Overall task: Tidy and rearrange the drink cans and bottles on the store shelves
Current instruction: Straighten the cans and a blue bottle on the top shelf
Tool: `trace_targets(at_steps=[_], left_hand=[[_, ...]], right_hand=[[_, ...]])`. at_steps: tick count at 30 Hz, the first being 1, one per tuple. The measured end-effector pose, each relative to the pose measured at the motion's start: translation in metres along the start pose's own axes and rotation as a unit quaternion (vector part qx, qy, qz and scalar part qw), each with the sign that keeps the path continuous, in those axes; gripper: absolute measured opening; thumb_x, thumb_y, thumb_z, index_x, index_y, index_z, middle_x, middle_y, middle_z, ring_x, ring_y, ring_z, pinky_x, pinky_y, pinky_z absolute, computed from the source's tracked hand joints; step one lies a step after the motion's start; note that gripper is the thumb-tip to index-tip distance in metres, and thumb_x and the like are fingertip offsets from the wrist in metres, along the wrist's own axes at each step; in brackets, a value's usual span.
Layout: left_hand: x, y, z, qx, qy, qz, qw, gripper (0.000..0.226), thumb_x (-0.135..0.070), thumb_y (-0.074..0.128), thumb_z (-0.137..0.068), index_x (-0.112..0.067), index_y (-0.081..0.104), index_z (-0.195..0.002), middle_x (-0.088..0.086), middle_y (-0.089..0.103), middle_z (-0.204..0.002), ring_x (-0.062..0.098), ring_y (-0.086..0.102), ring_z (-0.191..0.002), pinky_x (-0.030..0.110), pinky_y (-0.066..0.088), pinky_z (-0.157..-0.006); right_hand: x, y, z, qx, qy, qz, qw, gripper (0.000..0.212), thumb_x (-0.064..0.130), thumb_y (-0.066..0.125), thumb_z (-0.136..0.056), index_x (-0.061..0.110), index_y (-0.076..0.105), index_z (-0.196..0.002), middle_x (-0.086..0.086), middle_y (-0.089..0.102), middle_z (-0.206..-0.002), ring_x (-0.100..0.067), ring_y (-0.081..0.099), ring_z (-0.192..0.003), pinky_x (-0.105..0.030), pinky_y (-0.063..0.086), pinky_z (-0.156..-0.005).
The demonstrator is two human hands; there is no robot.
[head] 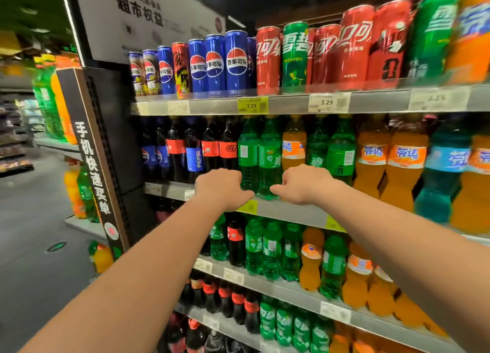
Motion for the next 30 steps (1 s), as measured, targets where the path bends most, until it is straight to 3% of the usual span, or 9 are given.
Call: trace_targets(at_steps=[12, 19, 22, 26, 30], left_hand=[[-0.039, -0.029, -0.045, -0.037, 0.059, 0.014, 0.997, 0.053, -0.057, 0.046, -0.088, -0.022, 0.054, -0.126, 0.005, 0.058, -0.127, 0.027, 0.054, -0.116, 0.038, 0.045, -0.086], [-0.028, -0.043, -0.070, -0.054, 0.109, 0.029, 0.992, 0.054, -0.058, 0.048, -0.087, -0.022, 0.053, -0.128, 0.005, 0.058, -0.127, 0.028, 0.054, -0.116, 0.038, 0.043, -0.089], [-0.019, -0.055, -0.084, -0.072, 0.122, 0.046, 0.989, 0.051, -0.055, 0.049, -0.087, -0.022, 0.055, -0.125, 0.005, 0.059, -0.124, 0.028, 0.055, -0.113, 0.036, 0.042, -0.085], [-0.013, -0.075, -0.106, -0.092, 0.149, 0.091, 0.980, 0.048, -0.052, 0.052, -0.087, -0.020, 0.057, -0.122, 0.007, 0.059, -0.124, 0.029, 0.055, -0.113, 0.037, 0.043, -0.085], [-0.018, -0.089, -0.128, -0.110, 0.163, 0.151, 0.969, 0.043, -0.048, 0.055, -0.084, -0.017, 0.061, -0.112, 0.011, 0.061, -0.119, 0.032, 0.056, -0.111, 0.037, 0.044, -0.084]], right_hand=[[-0.039, -0.032, -0.014, -0.051, 0.059, 0.002, 0.997, 0.048, 0.059, 0.037, -0.093, 0.018, 0.059, -0.104, -0.002, 0.053, -0.093, -0.026, 0.052, -0.087, -0.033, 0.040, -0.071], [-0.028, -0.048, -0.027, -0.073, 0.110, -0.008, 0.991, 0.041, 0.056, 0.041, -0.091, 0.018, 0.055, -0.088, -0.003, 0.055, -0.086, -0.026, 0.053, -0.081, -0.034, 0.041, -0.069], [-0.021, -0.068, -0.034, -0.122, 0.127, -0.037, 0.984, 0.039, 0.050, 0.044, -0.092, 0.015, 0.058, -0.084, -0.005, 0.058, -0.086, -0.028, 0.057, -0.084, -0.033, 0.041, -0.069], [-0.017, -0.101, -0.041, -0.208, 0.148, -0.085, 0.963, 0.039, 0.043, 0.048, -0.092, 0.010, 0.067, -0.098, -0.009, 0.065, -0.097, -0.030, 0.059, -0.093, -0.034, 0.046, -0.072], [-0.016, -0.124, -0.051, -0.274, 0.159, -0.138, 0.939, 0.030, 0.036, 0.053, -0.088, 0.010, 0.066, -0.097, -0.009, 0.065, -0.097, -0.029, 0.058, -0.091, -0.035, 0.048, -0.073]])
Point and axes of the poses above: each hand's wrist, its own z-axis away from the middle knuckle, its own y-axis out of the palm, x = y × z, the point moved 3 cm from there along -z, towards the middle knuckle
